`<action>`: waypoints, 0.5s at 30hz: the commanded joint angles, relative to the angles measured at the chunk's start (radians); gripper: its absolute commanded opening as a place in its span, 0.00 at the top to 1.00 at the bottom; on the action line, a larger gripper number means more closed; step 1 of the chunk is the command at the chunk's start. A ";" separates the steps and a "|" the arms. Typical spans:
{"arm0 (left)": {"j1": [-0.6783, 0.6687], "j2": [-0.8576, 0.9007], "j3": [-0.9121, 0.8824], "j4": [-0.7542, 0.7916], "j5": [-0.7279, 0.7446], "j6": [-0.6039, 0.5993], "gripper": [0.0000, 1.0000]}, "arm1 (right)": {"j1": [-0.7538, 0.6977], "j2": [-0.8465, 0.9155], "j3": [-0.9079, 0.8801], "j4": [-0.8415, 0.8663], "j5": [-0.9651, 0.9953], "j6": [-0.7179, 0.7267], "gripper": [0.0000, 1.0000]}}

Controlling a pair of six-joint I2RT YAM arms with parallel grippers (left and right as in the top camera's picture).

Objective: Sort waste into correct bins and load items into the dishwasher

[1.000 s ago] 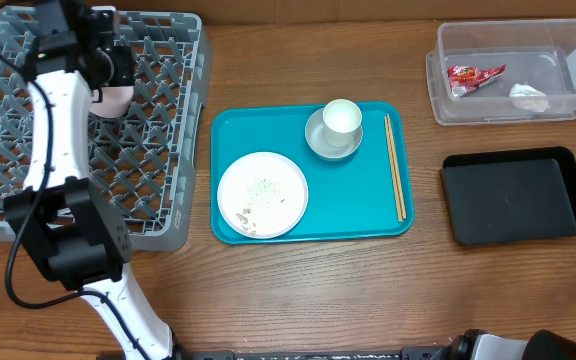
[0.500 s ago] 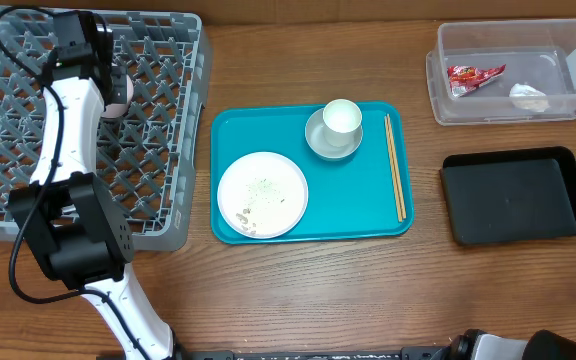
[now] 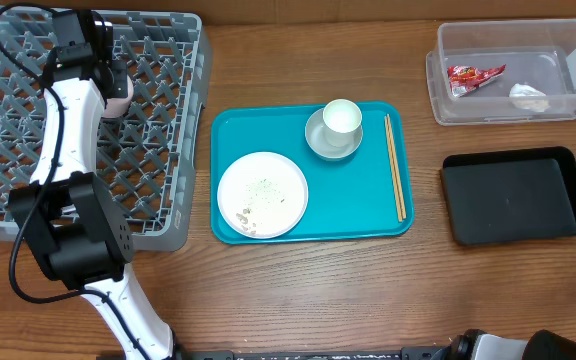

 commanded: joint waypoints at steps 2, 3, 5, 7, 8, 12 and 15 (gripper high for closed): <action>0.014 0.012 -0.013 0.009 0.077 0.027 0.96 | -0.003 -0.013 -0.003 0.003 0.014 0.002 0.00; 0.016 0.017 -0.013 0.010 0.076 0.031 0.96 | -0.003 -0.013 -0.003 0.003 0.014 0.002 0.00; 0.022 0.037 -0.013 0.007 0.071 0.051 0.96 | -0.003 -0.013 -0.003 0.003 0.014 0.002 0.00; 0.027 0.058 -0.013 0.008 0.042 0.056 0.96 | -0.003 -0.013 -0.003 0.003 0.014 0.002 0.00; 0.030 0.068 -0.013 0.010 0.008 0.056 0.96 | -0.003 -0.013 -0.003 0.003 0.014 0.002 0.00; 0.046 0.068 -0.010 0.044 -0.117 0.043 0.96 | -0.003 -0.013 -0.003 0.002 0.014 0.002 0.00; 0.051 0.047 -0.010 0.057 -0.137 0.031 0.96 | -0.003 -0.013 -0.003 0.003 0.014 0.002 0.00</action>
